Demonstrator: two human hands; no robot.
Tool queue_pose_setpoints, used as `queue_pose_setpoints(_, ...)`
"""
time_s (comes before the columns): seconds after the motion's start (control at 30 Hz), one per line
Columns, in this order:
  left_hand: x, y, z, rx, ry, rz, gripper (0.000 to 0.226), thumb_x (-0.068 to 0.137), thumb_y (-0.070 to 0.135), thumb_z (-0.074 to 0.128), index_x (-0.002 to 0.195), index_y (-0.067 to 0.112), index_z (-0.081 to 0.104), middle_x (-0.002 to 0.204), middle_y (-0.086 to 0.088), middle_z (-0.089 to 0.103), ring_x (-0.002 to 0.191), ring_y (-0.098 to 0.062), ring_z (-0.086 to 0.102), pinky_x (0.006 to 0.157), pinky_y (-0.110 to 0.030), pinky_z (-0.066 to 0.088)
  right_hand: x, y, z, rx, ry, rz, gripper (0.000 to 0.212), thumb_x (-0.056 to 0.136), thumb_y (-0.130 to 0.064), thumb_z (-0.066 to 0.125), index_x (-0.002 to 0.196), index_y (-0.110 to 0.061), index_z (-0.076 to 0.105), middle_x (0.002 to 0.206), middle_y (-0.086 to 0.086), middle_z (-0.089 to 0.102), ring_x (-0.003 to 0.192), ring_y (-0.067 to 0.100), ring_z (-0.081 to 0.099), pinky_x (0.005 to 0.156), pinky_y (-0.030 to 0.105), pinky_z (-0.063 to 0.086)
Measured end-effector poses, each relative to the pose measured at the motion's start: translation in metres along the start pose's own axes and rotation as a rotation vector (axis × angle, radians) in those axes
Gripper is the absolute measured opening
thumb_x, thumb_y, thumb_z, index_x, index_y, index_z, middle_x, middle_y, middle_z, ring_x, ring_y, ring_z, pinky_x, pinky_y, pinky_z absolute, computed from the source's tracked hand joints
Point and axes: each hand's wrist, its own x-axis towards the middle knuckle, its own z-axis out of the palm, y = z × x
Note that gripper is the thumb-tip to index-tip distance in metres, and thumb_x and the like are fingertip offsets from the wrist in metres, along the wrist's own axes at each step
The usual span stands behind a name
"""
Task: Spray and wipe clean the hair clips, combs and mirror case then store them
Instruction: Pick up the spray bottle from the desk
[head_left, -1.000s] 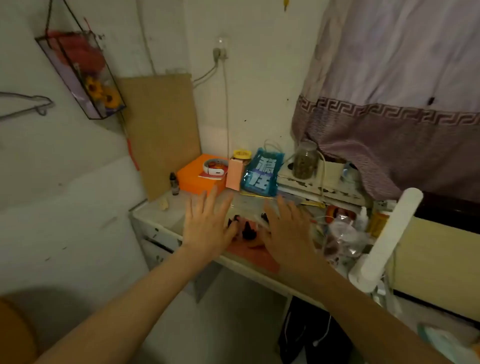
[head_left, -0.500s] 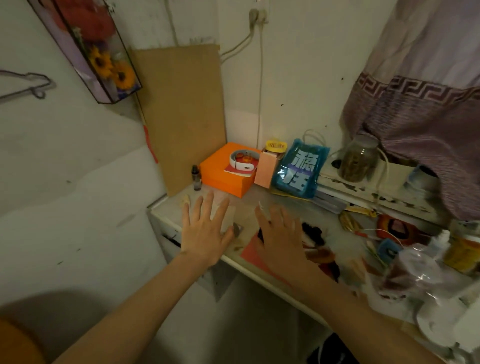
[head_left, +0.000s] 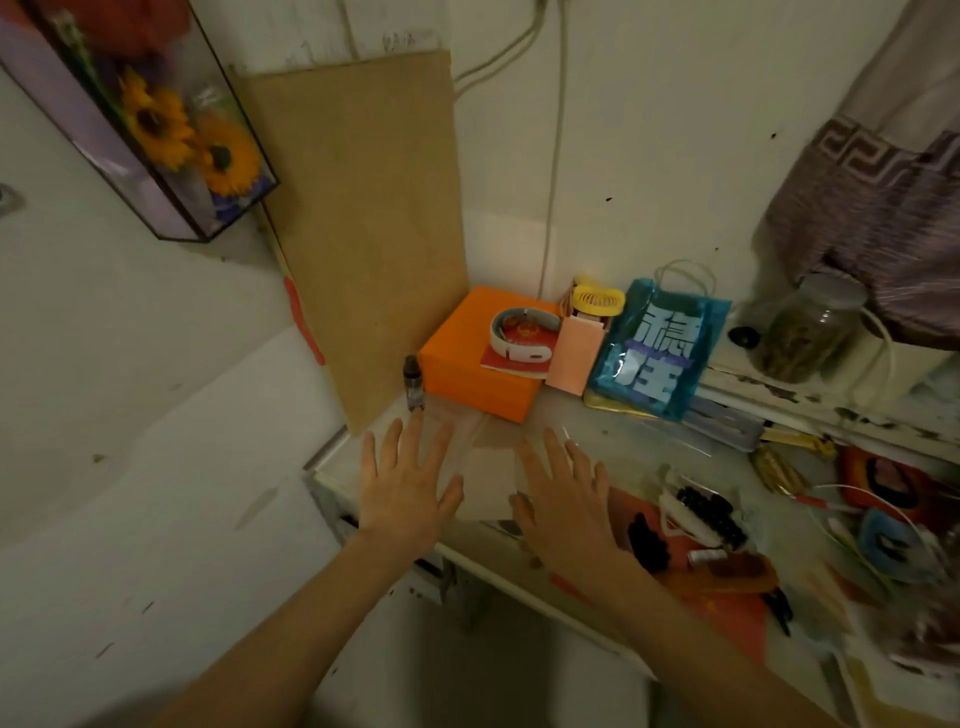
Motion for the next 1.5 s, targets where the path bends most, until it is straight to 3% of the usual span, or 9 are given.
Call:
queue_pose_setpoints(0.13, 0.039, -0.013, 0.019, -0.008, -0.033, 0.003, 0.069, 0.095, 0.058, 0.028, 0.152, 0.029, 0.002, 0.161, -0.008, 0.005, 0.146, -0.029, 0.011, 0.117, -0.049, 0.005, 0.042, -0.005, 0.012, -0.039, 0.003, 0.011, 0.06, 0.097, -0.046, 0.04, 0.149, -0.029, 0.014, 0.159, 0.003, 0.007, 0.147, 0.028, 0.004, 0.118, 0.054, 0.007)
queue_pose_setpoints(0.23, 0.074, -0.023, 0.028, -0.048, -0.042, -0.016, 0.069, 0.089, 0.054, 0.053, 0.148, 0.025, 0.033, 0.153, -0.015, 0.03, 0.137, -0.035, 0.033, 0.112, -0.054, 0.021, 0.077, -0.006, 0.021, -0.048, 0.0, -0.008, 0.059, 0.097, -0.047, 0.039, 0.148, -0.027, 0.017, 0.157, 0.003, 0.013, 0.145, 0.026, 0.01, 0.117, 0.05, 0.013)
queue_pose_setpoints(0.4, 0.124, -0.04, 0.05, -0.104, -0.02, -0.061, 0.067, 0.082, 0.05, 0.063, 0.14, 0.02, 0.047, 0.138, -0.015, 0.051, 0.123, -0.034, 0.051, 0.106, -0.055, 0.032, 0.137, -0.01, 0.034, 0.015, -0.07, -0.049, 0.066, 0.097, -0.046, 0.04, 0.151, -0.029, 0.005, 0.16, 0.0, -0.001, 0.147, 0.024, 0.003, 0.117, 0.051, 0.004)
queue_pose_setpoints(0.53, 0.146, -0.057, 0.073, -0.114, -0.103, -0.088, 0.067, 0.093, 0.055, 0.04, 0.151, 0.026, 0.023, 0.156, -0.007, 0.025, 0.144, -0.026, 0.024, 0.117, -0.049, 0.012, 0.172, -0.018, 0.046, 0.012, -0.172, -0.058, 0.067, 0.1, -0.045, 0.035, 0.152, -0.028, -0.004, 0.16, 0.002, -0.012, 0.147, 0.024, -0.008, 0.117, 0.051, -0.002)
queue_pose_setpoints(0.63, 0.162, -0.072, 0.086, -0.171, -0.111, -0.058, 0.067, 0.092, 0.049, 0.05, 0.149, 0.02, 0.028, 0.154, -0.015, 0.027, 0.142, -0.034, 0.026, 0.116, -0.053, 0.016, 0.189, -0.025, 0.057, 0.012, -0.2, -0.027, 0.068, 0.1, -0.046, 0.033, 0.152, -0.028, -0.006, 0.16, 0.001, -0.012, 0.148, 0.023, -0.009, 0.117, 0.052, -0.002)
queue_pose_setpoints(0.83, 0.209, -0.107, 0.113, -0.134, -0.237, 0.046, 0.067, 0.098, 0.052, 0.028, 0.152, 0.025, -0.003, 0.161, -0.007, -0.002, 0.146, -0.026, 0.008, 0.116, -0.041, 0.011, 0.218, -0.044, 0.083, -0.009, -0.192, 0.124, 0.069, 0.099, -0.049, 0.035, 0.152, -0.029, -0.005, 0.161, 0.001, -0.007, 0.148, 0.023, -0.003, 0.118, 0.053, 0.004)
queue_pose_setpoints(0.97, 0.234, -0.135, 0.129, 0.031, -0.379, 0.255, 0.056, 0.101, 0.047, 0.017, 0.152, 0.024, 0.012, 0.16, -0.011, -0.012, 0.146, -0.033, -0.009, 0.118, -0.049, 0.0, 0.231, -0.068, 0.1, 0.013, -0.216, 0.276, 0.069, 0.098, -0.051, 0.034, 0.152, -0.031, -0.004, 0.161, 0.002, -0.004, 0.148, 0.024, 0.003, 0.117, 0.053, 0.004)
queue_pose_setpoints(1.1, 0.259, -0.153, 0.133, -0.161, -0.382, 0.165, 0.069, 0.099, 0.048, 0.033, 0.148, 0.025, -0.009, 0.16, -0.007, -0.004, 0.147, -0.024, 0.002, 0.119, -0.043, 0.002, 0.239, -0.091, 0.113, 0.033, -0.237, 0.372, 0.068, 0.098, -0.052, 0.033, 0.152, -0.029, -0.003, 0.161, 0.003, -0.003, 0.148, 0.025, 0.002, 0.117, 0.052, 0.004)
queue_pose_setpoints(1.5, 0.304, -0.145, 0.164, -1.012, -0.298, 0.058, 0.076, 0.086, 0.026, 0.069, 0.149, 0.025, 0.025, 0.15, 0.006, 0.034, 0.135, -0.01, 0.031, 0.106, -0.025, 0.028, 0.239, -0.11, 0.128, 0.167, -0.308, 0.511, 0.065, 0.099, -0.05, 0.034, 0.152, -0.03, 0.003, 0.161, 0.001, 0.002, 0.147, 0.025, 0.006, 0.117, 0.048, 0.01)
